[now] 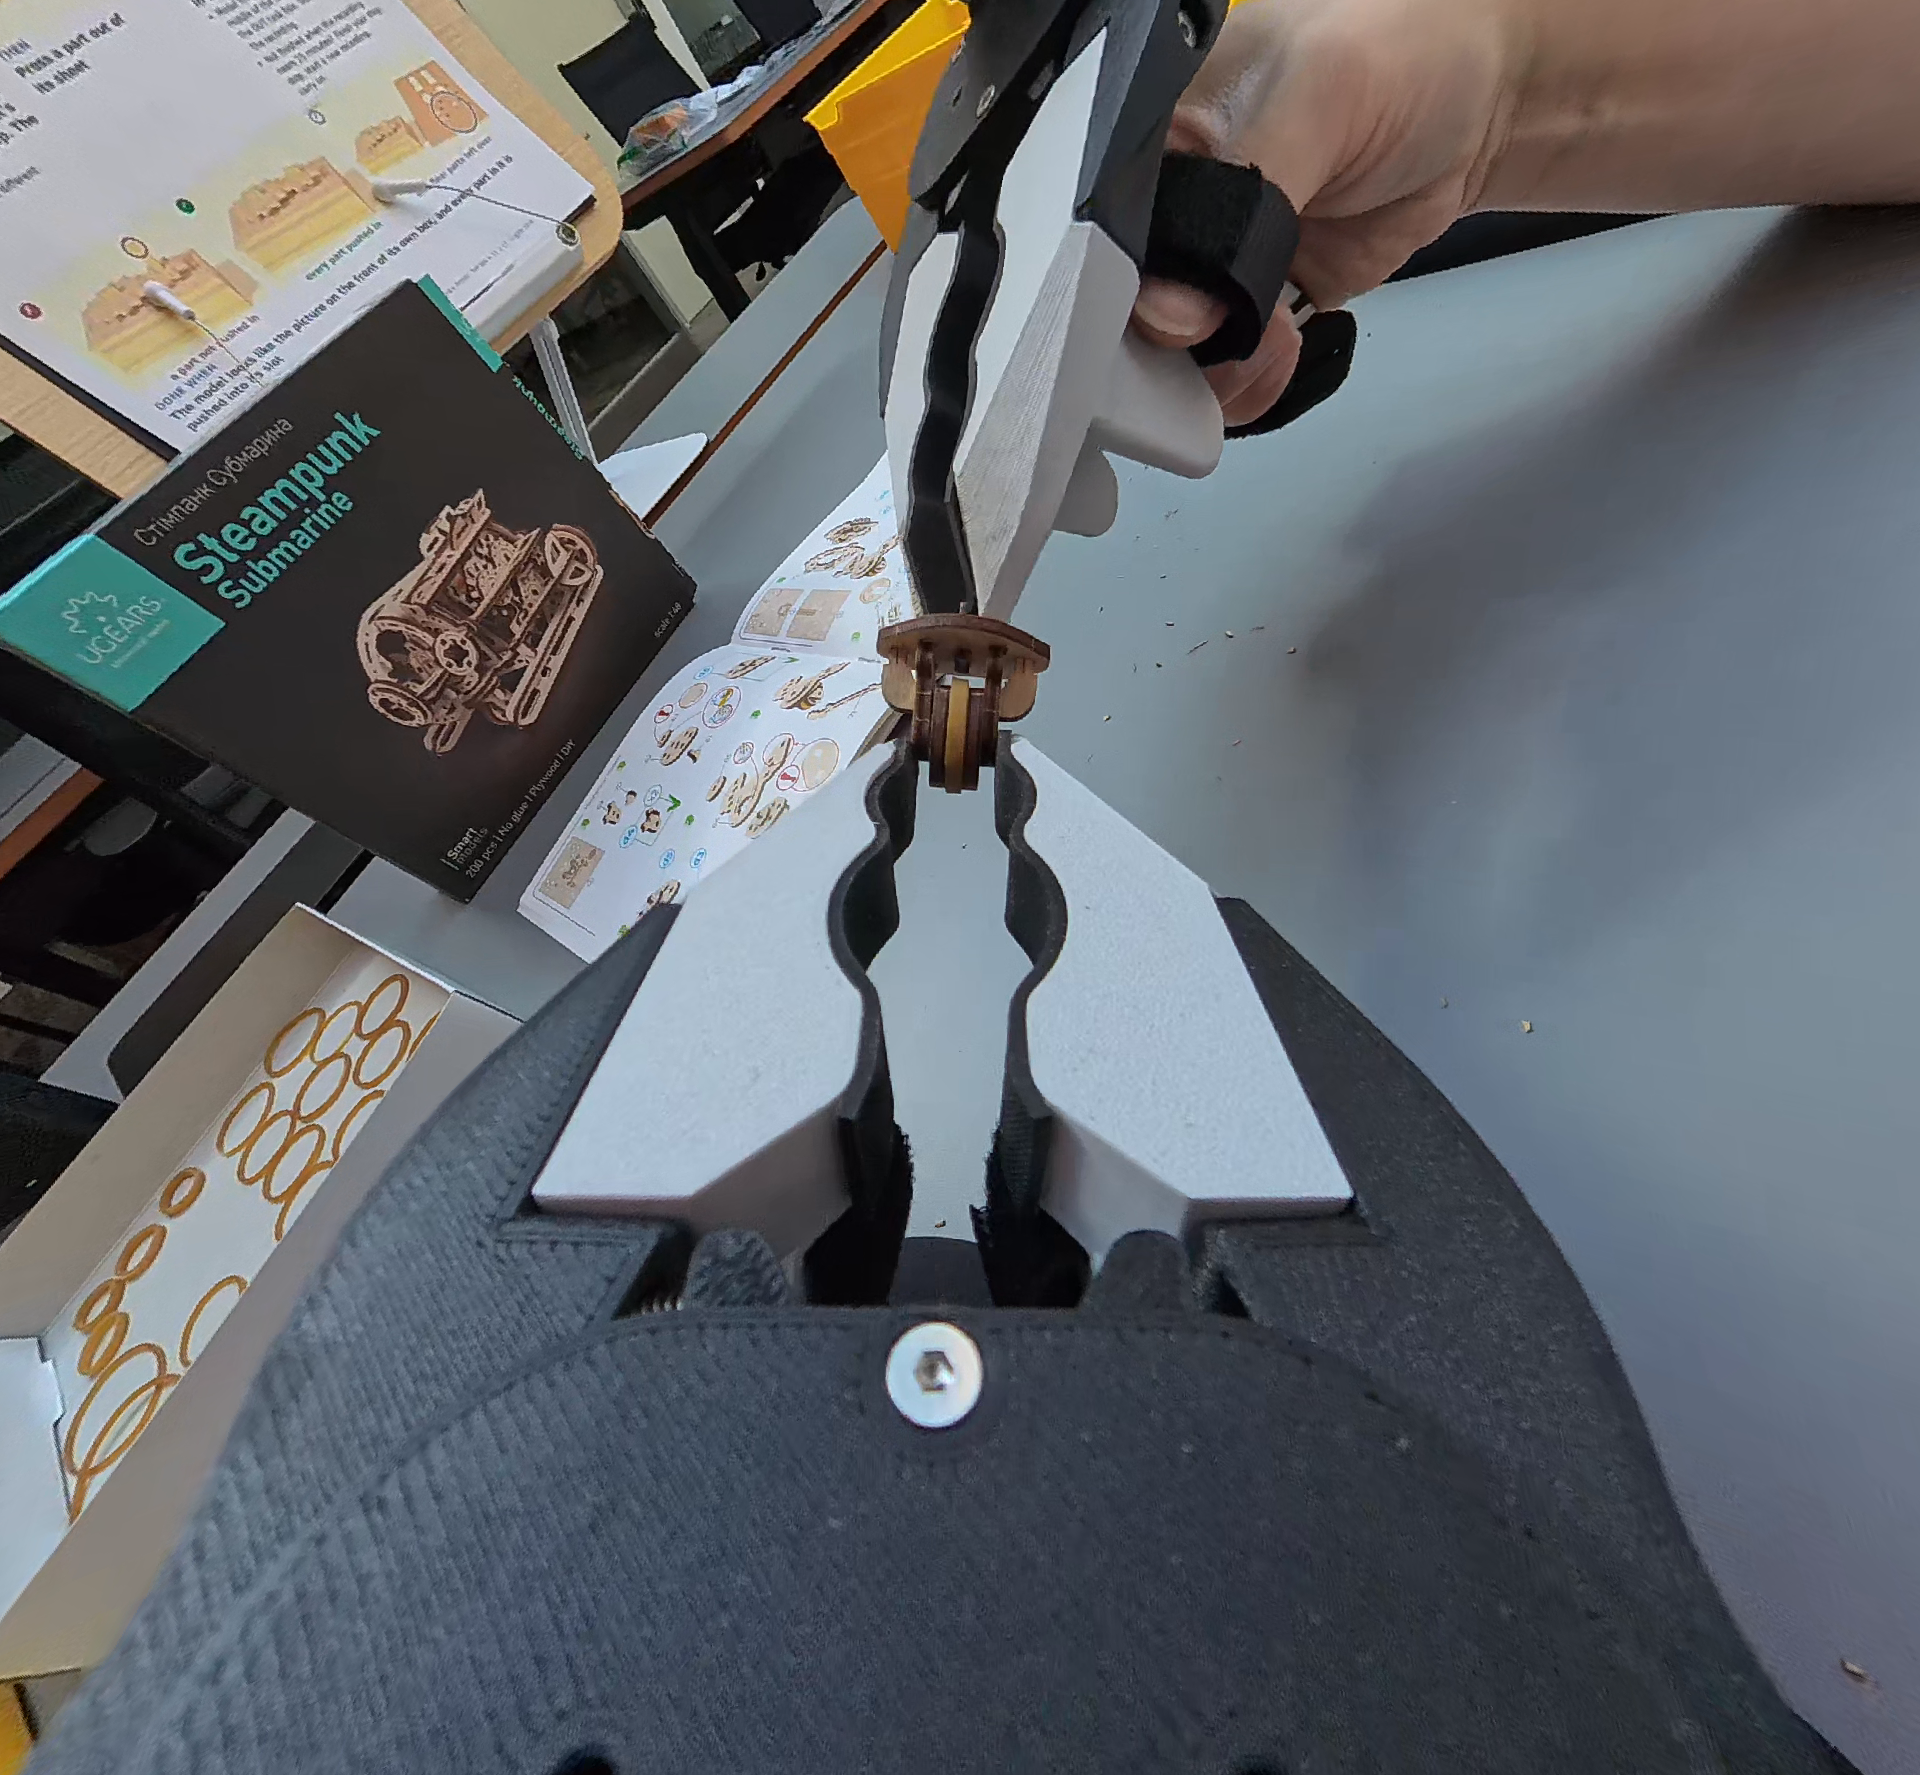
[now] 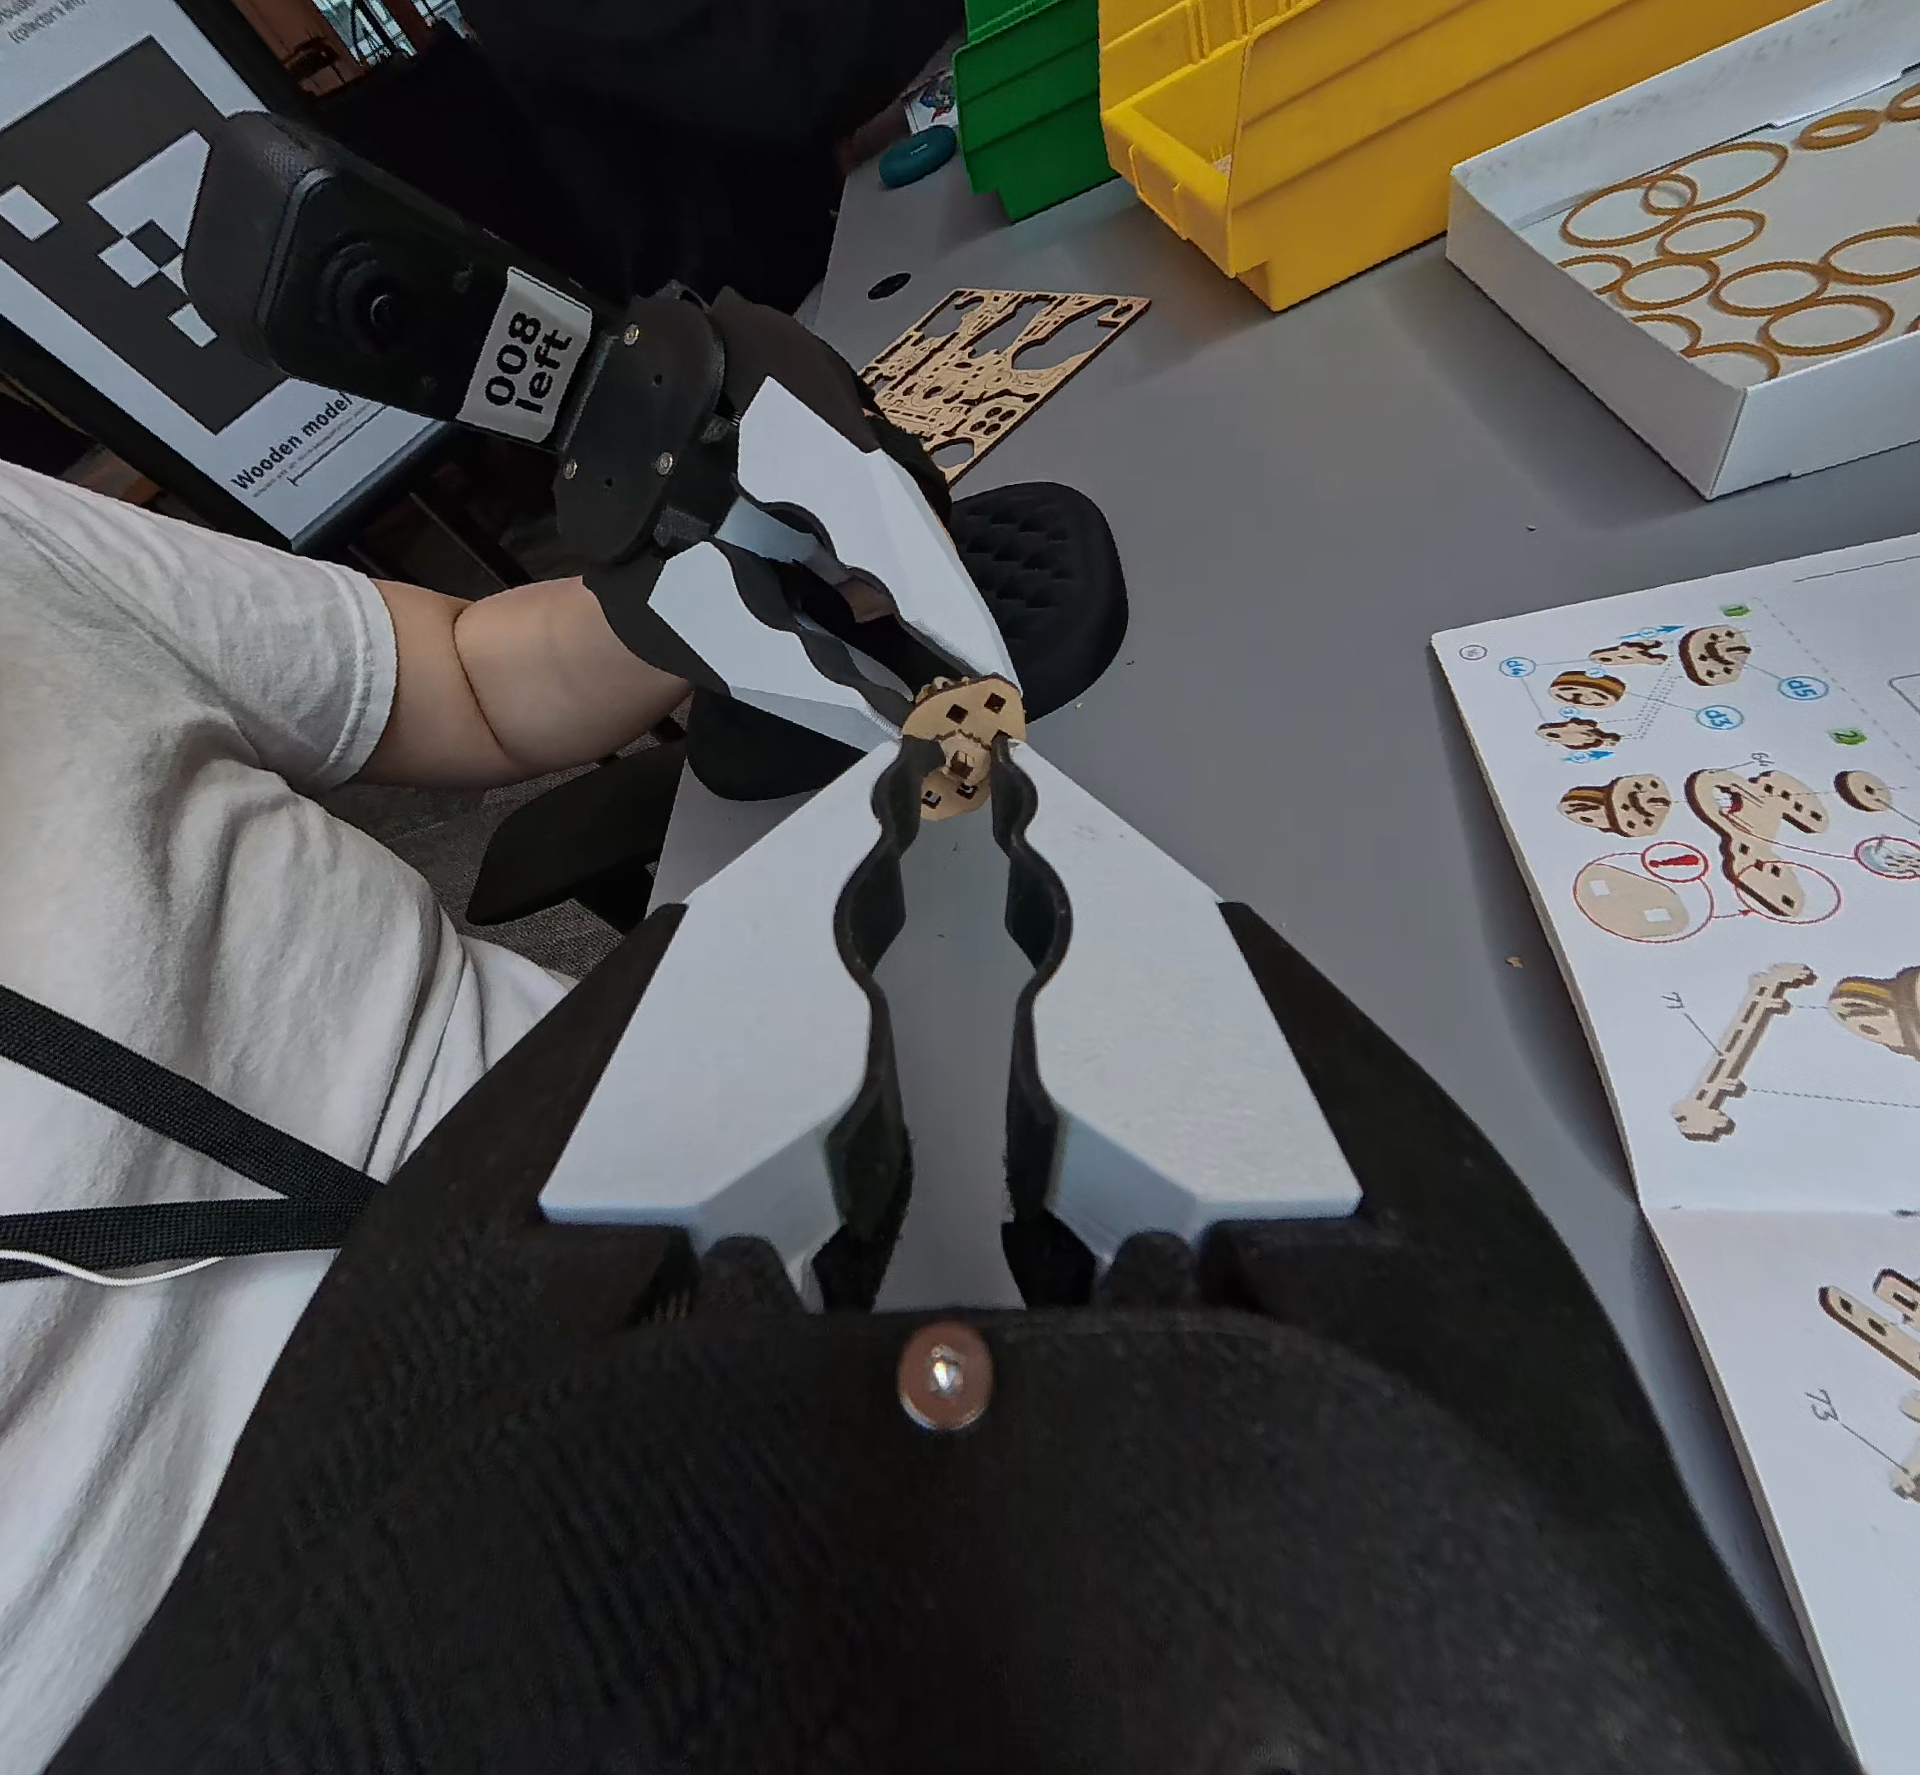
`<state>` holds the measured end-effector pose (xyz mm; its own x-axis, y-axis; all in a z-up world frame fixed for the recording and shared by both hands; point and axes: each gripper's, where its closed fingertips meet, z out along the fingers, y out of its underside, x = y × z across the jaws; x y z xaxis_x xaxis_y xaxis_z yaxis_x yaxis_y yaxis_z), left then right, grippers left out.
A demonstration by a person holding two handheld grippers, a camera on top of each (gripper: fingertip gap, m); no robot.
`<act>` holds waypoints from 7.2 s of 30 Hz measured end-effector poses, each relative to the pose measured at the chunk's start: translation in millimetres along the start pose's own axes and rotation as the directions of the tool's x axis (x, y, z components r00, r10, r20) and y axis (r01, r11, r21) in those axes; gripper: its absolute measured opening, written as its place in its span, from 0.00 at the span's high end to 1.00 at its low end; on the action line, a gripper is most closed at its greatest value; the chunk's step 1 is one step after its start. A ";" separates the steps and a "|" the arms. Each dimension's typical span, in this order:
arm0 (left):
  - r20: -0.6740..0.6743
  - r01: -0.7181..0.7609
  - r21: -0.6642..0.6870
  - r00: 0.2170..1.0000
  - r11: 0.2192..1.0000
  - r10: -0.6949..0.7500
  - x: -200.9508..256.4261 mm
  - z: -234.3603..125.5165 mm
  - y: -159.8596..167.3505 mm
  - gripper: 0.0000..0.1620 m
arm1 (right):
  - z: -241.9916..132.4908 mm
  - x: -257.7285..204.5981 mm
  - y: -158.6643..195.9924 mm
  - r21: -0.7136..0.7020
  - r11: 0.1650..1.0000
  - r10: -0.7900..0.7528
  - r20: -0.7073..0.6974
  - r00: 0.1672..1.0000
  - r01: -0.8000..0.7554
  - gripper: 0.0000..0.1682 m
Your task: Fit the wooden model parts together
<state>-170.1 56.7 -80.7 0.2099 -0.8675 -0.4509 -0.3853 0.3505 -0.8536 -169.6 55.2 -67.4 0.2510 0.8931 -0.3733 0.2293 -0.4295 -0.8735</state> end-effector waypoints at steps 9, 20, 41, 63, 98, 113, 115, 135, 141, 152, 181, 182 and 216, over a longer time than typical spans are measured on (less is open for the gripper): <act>0.007 0.007 0.000 1.000 1.000 -0.007 -1.5 -1.4 0.7 0.93 | 1.8 0.7 -1.7 0.017 1.000 0.015 0.004 1.000 -0.015 0.92; -0.003 -0.025 0.061 1.000 0.998 0.025 0.3 -5.3 -6.3 0.92 | -1.0 -6.0 -5.4 0.023 1.000 -0.006 0.019 1.000 0.006 0.93; 0.155 -0.242 0.423 0.969 0.873 0.193 -4.1 -40.6 -61.2 0.92 | -10.1 -59.2 -46.0 0.047 0.956 -0.269 -0.248 0.931 0.289 0.93; 0.155 -0.205 0.362 0.975 0.909 0.159 -6.6 -35.9 -54.6 0.92 | -8.7 -51.2 -44.5 0.077 0.962 -0.237 -0.242 0.941 0.262 0.92; 0.179 -0.264 -0.007 0.949 0.965 0.261 -9.6 -6.2 -7.4 0.92 | -1.2 -0.7 -14.9 0.168 0.975 0.118 0.151 0.981 -0.143 0.93; 0.139 -0.250 -0.062 0.956 0.966 0.257 -4.7 -2.7 1.3 0.92 | 2.6 4.3 -4.7 0.117 0.985 0.118 0.097 0.988 -0.129 0.93; 0.129 -0.225 -0.051 0.965 0.973 0.230 -4.5 -2.8 0.7 0.93 | 2.6 4.3 -5.5 0.127 0.983 0.117 0.100 0.988 -0.129 0.94; 0.068 -0.192 -0.057 0.978 0.980 0.196 1.7 4.4 9.2 0.92 | 1.9 10.1 5.3 0.063 0.983 0.163 0.102 0.981 -0.170 0.94; 0.032 -0.137 -0.021 0.990 0.990 0.137 3.7 3.3 7.2 0.92 | 1.2 7.4 4.2 0.059 0.995 0.074 0.075 0.994 -0.078 0.94; 0.063 -0.198 -0.036 0.978 0.980 0.200 3.0 4.3 7.5 0.92 | 0.7 9.8 4.1 0.079 0.987 0.129 0.099 0.987 -0.137 0.95; -0.016 -0.063 -0.010 0.998 0.998 0.063 5.7 5.5 8.9 0.92 | -0.7 8.4 5.6 0.056 0.994 0.091 0.097 0.991 -0.097 0.94; -0.006 -0.052 -0.004 0.999 0.999 0.052 3.4 4.5 8.0 0.92 | -1.7 6.9 5.8 0.056 0.994 0.088 0.108 0.990 -0.094 0.94; -0.194 -0.001 -0.423 0.977 0.906 -0.089 12.5 26.5 70.3 0.92 | 0.0 52.8 44.3 -0.265 0.893 -0.423 -0.219 0.880 0.363 0.85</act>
<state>-170.7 79.8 -153.2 0.0652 -0.9473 -0.3138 -0.7293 0.1694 -0.6629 -146.2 83.4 -125.8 0.3298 0.9377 0.1092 0.5449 -0.0945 -0.8332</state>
